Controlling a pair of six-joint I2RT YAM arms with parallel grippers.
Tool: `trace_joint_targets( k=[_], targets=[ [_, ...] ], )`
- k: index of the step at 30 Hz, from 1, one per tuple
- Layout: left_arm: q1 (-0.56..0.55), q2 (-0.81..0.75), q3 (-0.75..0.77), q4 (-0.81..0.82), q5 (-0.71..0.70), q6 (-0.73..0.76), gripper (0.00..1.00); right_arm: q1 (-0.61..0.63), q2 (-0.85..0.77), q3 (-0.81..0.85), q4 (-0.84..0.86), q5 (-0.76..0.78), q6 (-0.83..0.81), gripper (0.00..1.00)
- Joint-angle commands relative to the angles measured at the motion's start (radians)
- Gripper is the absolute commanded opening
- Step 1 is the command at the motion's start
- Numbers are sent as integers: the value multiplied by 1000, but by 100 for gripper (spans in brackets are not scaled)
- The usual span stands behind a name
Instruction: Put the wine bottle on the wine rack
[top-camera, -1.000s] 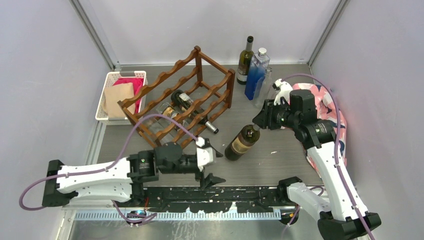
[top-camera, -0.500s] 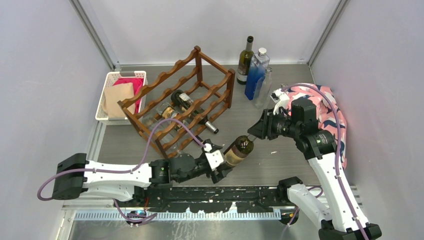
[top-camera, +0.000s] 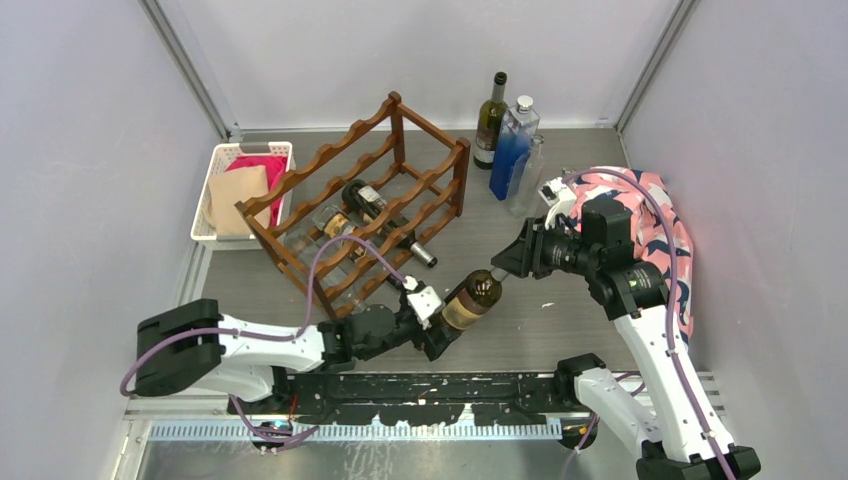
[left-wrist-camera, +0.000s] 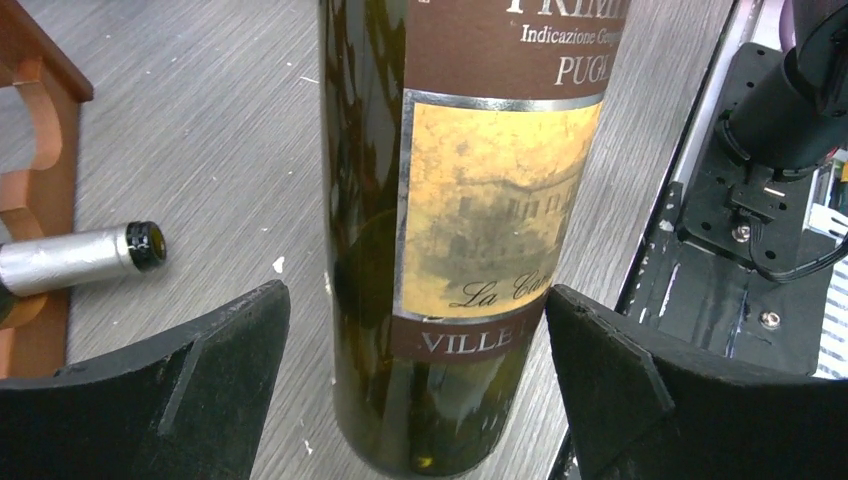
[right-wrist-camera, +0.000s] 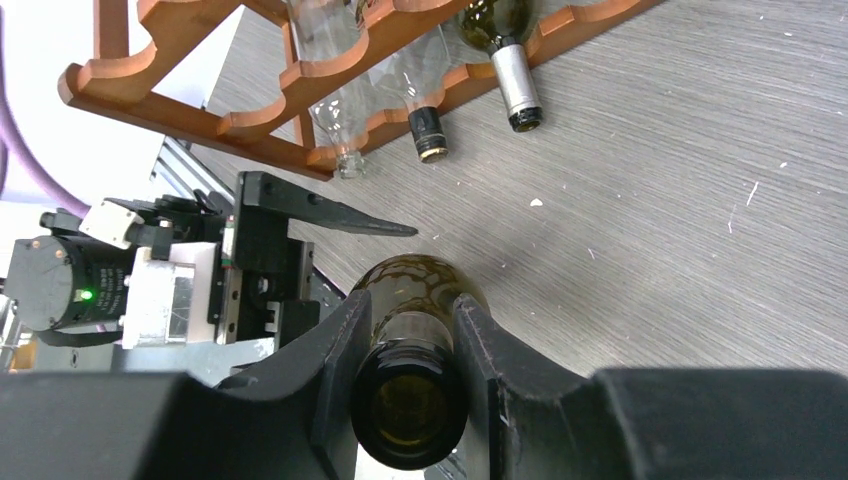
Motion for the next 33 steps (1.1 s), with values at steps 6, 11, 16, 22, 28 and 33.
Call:
trace_joint_targets(
  k=[6, 11, 16, 22, 28, 33],
  targets=[
    [36, 162, -22, 334, 123, -23, 97, -8, -23, 3, 150, -99, 74, 1],
    [55, 241, -9, 406, 148, -21, 95, -11, -21, -6, 158, -112, 81, 1],
    [78, 270, -18, 471, 178, -26, 83, -16, -19, -11, 163, -115, 83, 1],
    [87, 223, -25, 398, 195, -23, 0, -19, -14, -24, 159, -102, 77, 1],
    [97, 49, 12, 44, 243, 21, 0, -20, 6, -19, 70, -66, 23, 51],
    [107, -97, 61, -280, 305, 77, 0, -19, -13, -29, 81, -75, 24, 88]
  ],
)
